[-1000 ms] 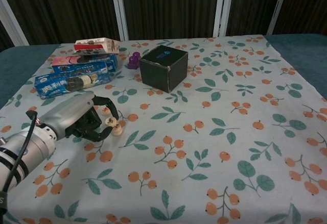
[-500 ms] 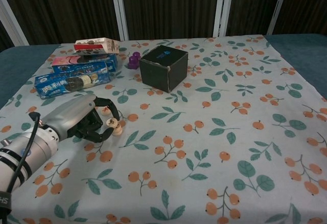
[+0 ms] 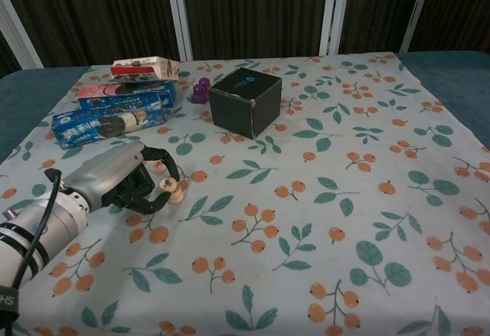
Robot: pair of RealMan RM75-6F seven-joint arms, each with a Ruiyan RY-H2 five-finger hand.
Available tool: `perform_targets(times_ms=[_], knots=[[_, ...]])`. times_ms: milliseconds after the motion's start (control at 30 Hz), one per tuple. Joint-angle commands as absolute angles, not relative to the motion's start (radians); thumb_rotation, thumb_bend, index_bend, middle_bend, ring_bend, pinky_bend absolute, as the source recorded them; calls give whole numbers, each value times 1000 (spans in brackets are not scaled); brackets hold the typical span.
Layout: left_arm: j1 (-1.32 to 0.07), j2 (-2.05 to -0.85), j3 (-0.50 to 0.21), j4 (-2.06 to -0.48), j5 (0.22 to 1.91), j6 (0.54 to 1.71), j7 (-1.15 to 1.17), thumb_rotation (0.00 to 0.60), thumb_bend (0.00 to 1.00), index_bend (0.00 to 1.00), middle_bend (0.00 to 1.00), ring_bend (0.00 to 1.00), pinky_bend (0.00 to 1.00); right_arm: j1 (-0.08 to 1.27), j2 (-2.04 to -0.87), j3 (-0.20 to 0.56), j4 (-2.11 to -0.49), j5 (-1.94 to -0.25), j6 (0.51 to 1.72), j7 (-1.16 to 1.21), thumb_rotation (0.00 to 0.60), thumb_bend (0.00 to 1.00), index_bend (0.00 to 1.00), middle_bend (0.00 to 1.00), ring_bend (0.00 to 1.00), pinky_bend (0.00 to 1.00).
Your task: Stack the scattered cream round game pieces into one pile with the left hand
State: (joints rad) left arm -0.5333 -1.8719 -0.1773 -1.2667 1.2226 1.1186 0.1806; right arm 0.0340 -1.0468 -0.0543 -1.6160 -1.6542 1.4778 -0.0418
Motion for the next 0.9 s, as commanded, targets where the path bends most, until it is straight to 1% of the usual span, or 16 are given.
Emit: perform_targets(times_ms=[33, 333, 500, 633, 733, 800, 900], knots=[[-532, -1869, -175, -1271, 1228, 1122, 178, 600, 451, 411, 1000, 1000, 1000, 34, -1047, -54, -1616, -1654, 1478, -42, 600, 175, 0, 0, 0, 0], [-531, -1872, -172, -1270, 1231, 1119, 172, 600, 451, 389, 1000, 1000, 1000, 32, -1044, -54, -1614, -1655, 1482, -38, 600, 174, 0, 0, 0, 0], [-528, -1858, -180, -1293, 1253, 1142, 147, 600, 450, 374, 1000, 1000, 1000, 31, -1044, -53, -1614, -1651, 1482, -35, 600, 175, 0, 0, 0, 0], [-526, -1819, -216, -1341, 1269, 1174, 106, 600, 450, 368, 1000, 1000, 1000, 31, -1043, -53, -1617, -1647, 1480, -33, 600, 174, 0, 0, 0, 0], [-535, -1791, -251, -1347, 1262, 1183, 104, 600, 450, 368, 1000, 1000, 1000, 30, -1043, -52, -1617, -1647, 1483, -31, 600, 175, 0, 0, 0, 0], [-548, -1782, -272, -1333, 1240, 1164, 108, 600, 449, 368, 1000, 1000, 1000, 29, -1043, -53, -1618, -1648, 1484, -32, 600, 175, 0, 0, 0, 0], [-576, -1779, -298, -1286, 1190, 1106, 120, 600, 449, 368, 1000, 1000, 1000, 29, -1045, -54, -1618, -1650, 1483, -36, 600, 175, 0, 0, 0, 0]])
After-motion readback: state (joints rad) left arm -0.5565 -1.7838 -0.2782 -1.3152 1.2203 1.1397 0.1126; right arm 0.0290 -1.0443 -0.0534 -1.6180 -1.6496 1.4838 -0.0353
